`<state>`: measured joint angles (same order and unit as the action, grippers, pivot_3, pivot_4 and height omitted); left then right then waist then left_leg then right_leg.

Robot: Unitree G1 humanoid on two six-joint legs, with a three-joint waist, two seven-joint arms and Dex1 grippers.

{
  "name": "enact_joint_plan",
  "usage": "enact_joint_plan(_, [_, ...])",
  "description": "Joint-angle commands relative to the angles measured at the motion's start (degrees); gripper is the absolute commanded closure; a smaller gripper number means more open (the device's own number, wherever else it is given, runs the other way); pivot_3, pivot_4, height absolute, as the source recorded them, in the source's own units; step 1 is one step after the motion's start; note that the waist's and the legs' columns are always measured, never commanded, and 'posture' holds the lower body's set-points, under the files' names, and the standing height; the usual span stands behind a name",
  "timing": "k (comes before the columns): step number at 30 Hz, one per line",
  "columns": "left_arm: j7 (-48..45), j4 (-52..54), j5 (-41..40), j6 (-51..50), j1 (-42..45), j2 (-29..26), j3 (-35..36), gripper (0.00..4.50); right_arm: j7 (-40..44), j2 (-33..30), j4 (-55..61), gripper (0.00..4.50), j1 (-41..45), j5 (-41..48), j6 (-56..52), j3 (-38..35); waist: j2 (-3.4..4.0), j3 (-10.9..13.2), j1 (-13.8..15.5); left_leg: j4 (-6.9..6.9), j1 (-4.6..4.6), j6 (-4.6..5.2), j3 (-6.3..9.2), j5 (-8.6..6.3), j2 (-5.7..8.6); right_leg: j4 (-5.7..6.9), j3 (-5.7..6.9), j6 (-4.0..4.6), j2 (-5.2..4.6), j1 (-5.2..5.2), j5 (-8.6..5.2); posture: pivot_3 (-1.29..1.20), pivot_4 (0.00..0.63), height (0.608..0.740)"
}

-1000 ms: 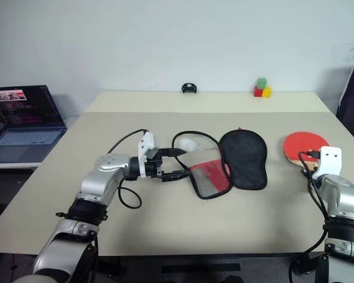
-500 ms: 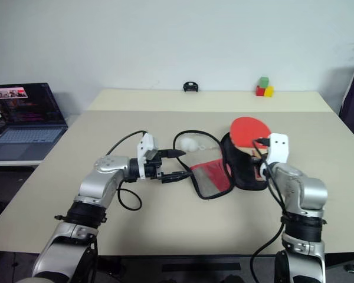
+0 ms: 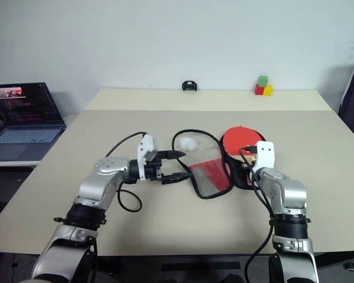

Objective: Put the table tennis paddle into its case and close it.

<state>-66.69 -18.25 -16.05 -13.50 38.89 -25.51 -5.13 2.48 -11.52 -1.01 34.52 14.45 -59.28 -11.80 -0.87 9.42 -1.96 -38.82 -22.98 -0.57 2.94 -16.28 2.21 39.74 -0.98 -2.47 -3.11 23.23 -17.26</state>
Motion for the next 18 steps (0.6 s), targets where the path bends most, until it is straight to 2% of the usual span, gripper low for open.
enact_joint_plan(1, [0.3,2.4,-1.2,0.2,0.4,-0.5,1.4,0.0,0.4,-0.4,1.2,3.37,0.8,-0.3,2.2,0.4,0.0,0.0,0.0,0.0,0.01,0.0,0.0,0.0,0.0,0.01,0.0,0.0,0.0,0.0,0.0,0.0,0.15,0.74])
enact_joint_plan(6, [0.2,2.2,-1.2,0.3,0.5,-0.4,1.3,0.0,-0.1,0.5,1.1,3.37,0.8,0.1,2.3,-0.2,0.0,0.0,0.0,0.0,0.01,0.0,0.01,0.0,0.0,0.02,0.0,0.0,0.0,0.0,0.0,0.0,0.15,0.74])
enact_joint_plan(7, [0.2,2.2,-1.2,0.3,0.5,-0.5,1.3,0.0,-0.2,0.7,1.3,2.66,0.8,0.1,2.4,-0.3,0.0,0.0,0.0,0.0,0.01,0.0,0.01,0.0,0.0,0.02,0.0,0.0,0.0,0.0,0.0,0.0,0.15,0.74])
enact_joint_plan(9, [0.2,2.3,-1.2,0.2,0.4,-0.5,1.3,0.0,-0.2,0.7,1.6,2.18,0.7,0.1,2.3,-0.3,0.0,0.0,0.0,0.0,0.01,0.0,0.01,0.0,0.0,0.03,0.0,0.0,0.0,0.0,0.0,0.0,0.15,0.74])
enact_joint_plan(15, [0.3,2.4,-1.1,0.3,0.1,-0.7,1.4,0.0,0.5,-0.6,5.9,0.07,-0.4,0.4,0.6,0.3,0.0,0.0,0.0,-0.01,0.03,0.0,0.01,0.01,0.0,0.09,0.0,0.0,0.0,0.0,0.0,0.0,0.15,0.74])
enact_joint_plan(18, [0.7,2.7,-1.2,0.3,-0.2,-0.9,1.8,0.0,2.2,-2.5,10.1,0.02,-1.5,1.0,-1.2,1.2,0.0,0.0,0.0,-0.02,0.02,0.02,0.01,0.0,0.0,0.09,0.0,0.0,0.0,0.0,0.0,0.0,0.15,0.74])
